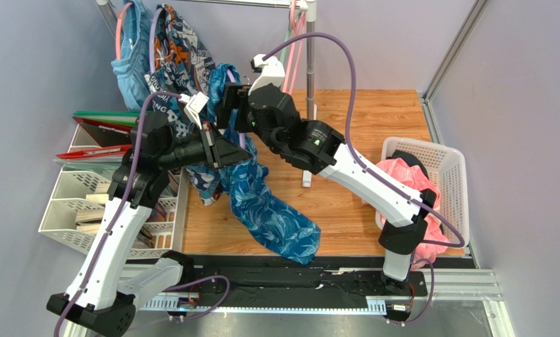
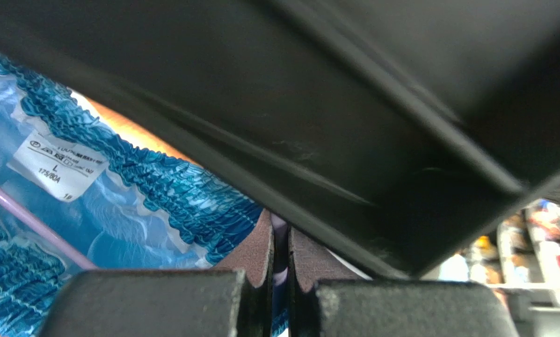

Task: Place the shorts on the hanger

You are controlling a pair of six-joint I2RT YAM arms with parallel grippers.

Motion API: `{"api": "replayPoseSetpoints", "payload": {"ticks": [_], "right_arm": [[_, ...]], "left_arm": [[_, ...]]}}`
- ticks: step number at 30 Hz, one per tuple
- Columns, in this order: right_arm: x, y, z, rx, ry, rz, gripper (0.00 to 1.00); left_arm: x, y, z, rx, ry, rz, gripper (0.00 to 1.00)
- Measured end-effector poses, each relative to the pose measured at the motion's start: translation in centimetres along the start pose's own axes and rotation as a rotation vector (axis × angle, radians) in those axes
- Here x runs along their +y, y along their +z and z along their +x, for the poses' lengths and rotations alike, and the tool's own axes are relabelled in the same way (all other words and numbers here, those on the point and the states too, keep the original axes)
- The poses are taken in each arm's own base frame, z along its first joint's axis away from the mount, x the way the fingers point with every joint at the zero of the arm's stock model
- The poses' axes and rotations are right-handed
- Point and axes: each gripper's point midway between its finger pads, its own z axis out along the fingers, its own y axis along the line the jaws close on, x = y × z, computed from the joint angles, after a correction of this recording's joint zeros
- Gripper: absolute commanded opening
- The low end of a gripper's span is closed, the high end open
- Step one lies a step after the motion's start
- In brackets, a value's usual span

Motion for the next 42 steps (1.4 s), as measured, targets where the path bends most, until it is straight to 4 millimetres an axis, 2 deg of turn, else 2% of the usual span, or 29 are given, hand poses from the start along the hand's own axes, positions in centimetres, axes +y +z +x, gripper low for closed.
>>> {"api": "replayPoseSetpoints", "payload": {"ticks": [5, 7, 14, 18, 22, 28, 34, 42], "right_arm": [[-0.5, -2.2, -3.3, -0.071, -0.017, -0.015, 1.0], [-0.5, -3.6, -5.0, -0.108, -0.015, -0.031, 1.0], [-1.9, -8.2, -10.8, -0.24, -0.019, -0.065, 1.0], [-2.7, -10.0, -12.3, -0.281, -0.038, -0.077, 1.0], [-3.3, -10.6, -12.1, -0.283, -0.062, -0.088, 1.0], [-3.7, -10.1, -11.4, -0.267, -0.085, -0.084, 1.0], [-3.8, -9.9, -11.4, -0.268, -0.085, -0.088, 1.0], [-4.3, -9.1, -10.2, -0.241, -0.1, -0.079, 1.0]], "left_arm": [[-1.2, 0.6, -2.8, -0.013, -0.05, 0.065, 0.0], [-1.3, 0.8, -4.5, -0.032, -0.068, 0.084, 0.0], [1.0, 0.7, -10.7, -0.12, -0.18, 0.114, 0.0], [1.5, 1.2, -14.7, -0.111, -0.194, 0.159, 0.0], [1.8, 1.1, -18.6, -0.125, -0.163, 0.206, 0.0], [3.0, -0.2, -22.6, -0.177, -0.152, 0.205, 0.0], [4.7, 0.3, -23.5, -0.164, -0.166, 0.207, 0.0], [9.0, 0.2, -24.9, -0.165, -0.236, 0.185, 0.0]]}}
